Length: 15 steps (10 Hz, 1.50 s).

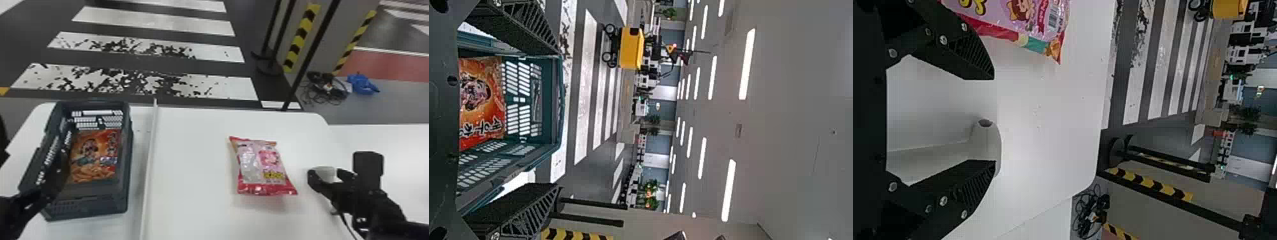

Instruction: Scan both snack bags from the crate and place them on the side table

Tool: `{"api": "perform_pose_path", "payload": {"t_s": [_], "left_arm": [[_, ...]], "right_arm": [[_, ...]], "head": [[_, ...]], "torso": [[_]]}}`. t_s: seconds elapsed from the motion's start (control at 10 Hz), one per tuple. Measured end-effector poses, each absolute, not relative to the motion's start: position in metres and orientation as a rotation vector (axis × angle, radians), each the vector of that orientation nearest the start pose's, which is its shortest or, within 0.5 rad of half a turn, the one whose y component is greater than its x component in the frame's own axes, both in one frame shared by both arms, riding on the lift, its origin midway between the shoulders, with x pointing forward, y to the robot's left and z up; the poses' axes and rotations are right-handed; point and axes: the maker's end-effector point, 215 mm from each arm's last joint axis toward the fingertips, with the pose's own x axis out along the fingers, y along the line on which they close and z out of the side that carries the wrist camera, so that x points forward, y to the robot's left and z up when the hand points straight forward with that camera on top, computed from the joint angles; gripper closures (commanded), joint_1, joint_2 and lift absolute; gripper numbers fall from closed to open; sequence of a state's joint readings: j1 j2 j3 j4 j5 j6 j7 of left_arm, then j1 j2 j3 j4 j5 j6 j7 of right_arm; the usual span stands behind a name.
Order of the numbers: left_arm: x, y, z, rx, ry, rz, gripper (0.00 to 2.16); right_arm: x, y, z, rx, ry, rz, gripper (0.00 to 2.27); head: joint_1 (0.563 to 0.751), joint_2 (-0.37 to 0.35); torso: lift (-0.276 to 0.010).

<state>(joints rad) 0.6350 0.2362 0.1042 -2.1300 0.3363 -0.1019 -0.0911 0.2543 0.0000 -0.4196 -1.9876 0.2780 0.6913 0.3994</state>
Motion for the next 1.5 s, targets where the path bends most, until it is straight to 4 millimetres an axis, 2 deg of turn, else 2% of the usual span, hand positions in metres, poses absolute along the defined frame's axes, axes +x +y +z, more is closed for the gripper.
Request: {"api": "perform_pose_path", "payload": {"t_s": [0.2, 0.3, 0.6, 1.1, 1.2, 1.3, 1.4, 1.5], "left_arm": [[0.412, 0.274, -0.304, -0.081, -0.036, -0.123, 0.05], [0.412, 0.274, -0.304, -0.081, -0.035, -0.123, 0.05], [0.412, 0.274, -0.308, -0.080, -0.027, -0.121, 0.05], [0.414, 0.277, -0.314, -0.080, -0.020, -0.117, 0.05], [0.414, 0.277, -0.314, -0.080, -0.019, -0.117, 0.05], [0.414, 0.277, -0.315, -0.080, -0.018, -0.116, 0.05], [0.414, 0.277, -0.315, -0.080, -0.017, -0.116, 0.05], [0.414, 0.278, -0.316, -0.080, -0.016, -0.115, 0.05]], "right_arm": [[0.422, -0.448, -0.458, -0.111, 0.623, -0.169, 0.08], [0.423, -0.452, -0.459, -0.099, 0.625, -0.164, 0.08], [0.433, -0.464, -0.470, -0.057, 0.643, -0.158, 0.08], [0.447, -0.478, -0.508, -0.031, 0.704, -0.170, 0.12], [0.449, -0.481, -0.514, -0.041, 0.720, -0.174, 0.26], [0.450, -0.487, -0.520, -0.054, 0.742, -0.183, 0.68], [0.449, -0.490, -0.524, -0.062, 0.759, -0.182, 1.42], [0.448, -0.494, -0.526, -0.070, 0.769, -0.186, 1.94]], "head": [[0.695, -0.229], [0.695, -0.236], [0.695, -0.248], [0.695, -0.258], [0.695, -0.259], [0.695, -0.265], [0.695, -0.272], [0.695, -0.274]], "torso": [[-0.098], [-0.098], [-0.098], [-0.098], [-0.098], [-0.098], [-0.098], [-0.098]]}}
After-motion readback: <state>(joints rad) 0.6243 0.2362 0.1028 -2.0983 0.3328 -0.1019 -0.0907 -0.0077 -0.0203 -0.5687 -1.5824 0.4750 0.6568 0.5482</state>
